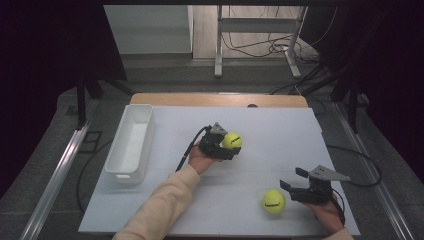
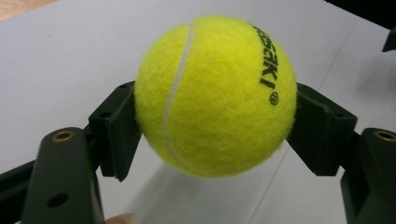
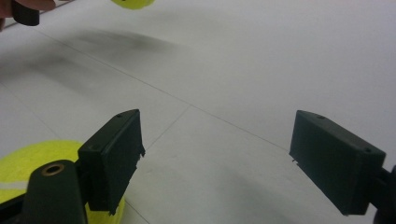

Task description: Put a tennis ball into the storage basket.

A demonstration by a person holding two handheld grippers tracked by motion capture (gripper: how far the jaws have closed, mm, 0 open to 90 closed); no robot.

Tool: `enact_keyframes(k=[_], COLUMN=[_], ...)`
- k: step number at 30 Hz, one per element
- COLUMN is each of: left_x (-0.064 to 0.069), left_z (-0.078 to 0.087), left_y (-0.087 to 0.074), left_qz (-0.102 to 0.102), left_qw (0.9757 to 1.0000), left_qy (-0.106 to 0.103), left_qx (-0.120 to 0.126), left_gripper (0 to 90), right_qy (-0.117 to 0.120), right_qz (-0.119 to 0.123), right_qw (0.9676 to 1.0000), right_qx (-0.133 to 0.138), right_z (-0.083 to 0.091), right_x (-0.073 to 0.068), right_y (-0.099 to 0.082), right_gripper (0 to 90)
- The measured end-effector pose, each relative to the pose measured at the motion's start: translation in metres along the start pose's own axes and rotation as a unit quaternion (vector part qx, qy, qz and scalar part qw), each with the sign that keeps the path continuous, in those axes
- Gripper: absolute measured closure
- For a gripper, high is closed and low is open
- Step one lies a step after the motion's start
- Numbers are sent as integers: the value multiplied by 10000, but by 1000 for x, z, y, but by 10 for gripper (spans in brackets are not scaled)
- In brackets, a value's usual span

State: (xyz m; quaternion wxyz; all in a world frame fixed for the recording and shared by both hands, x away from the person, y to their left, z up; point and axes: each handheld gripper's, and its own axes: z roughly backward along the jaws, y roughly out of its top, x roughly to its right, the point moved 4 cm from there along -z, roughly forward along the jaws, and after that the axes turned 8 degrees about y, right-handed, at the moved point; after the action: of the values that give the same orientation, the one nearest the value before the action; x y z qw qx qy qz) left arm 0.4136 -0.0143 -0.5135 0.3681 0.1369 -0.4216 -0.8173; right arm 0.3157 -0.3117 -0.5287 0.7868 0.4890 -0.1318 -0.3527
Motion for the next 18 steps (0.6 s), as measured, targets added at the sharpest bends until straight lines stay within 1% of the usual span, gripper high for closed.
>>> enact_keyframes(k=[2, 6, 10, 18], left_x=[0, 0, 0, -1], left_z=[1, 5, 9, 14], left_y=[-1, -2, -3, -4], left_qz=[-39, -44, -26, -7], left_qw=[10000, 10000, 10000, 10000], left_qy=[-6, -21, 1, -31], left_qx=[8, 2, 7, 52], left_gripper=[260, 260, 260, 260], right_qy=[-5, -22, -26, -47], right_qz=[2, -9, -4, -19], right_qw=[10000, 10000, 10000, 10000], right_qx=[-2, 2, 1, 3], right_z=[0, 0, 0, 0], right_x=[0, 0, 0, 1], right_y=[0, 0, 0, 0], right_gripper=[175, 175, 175, 175])
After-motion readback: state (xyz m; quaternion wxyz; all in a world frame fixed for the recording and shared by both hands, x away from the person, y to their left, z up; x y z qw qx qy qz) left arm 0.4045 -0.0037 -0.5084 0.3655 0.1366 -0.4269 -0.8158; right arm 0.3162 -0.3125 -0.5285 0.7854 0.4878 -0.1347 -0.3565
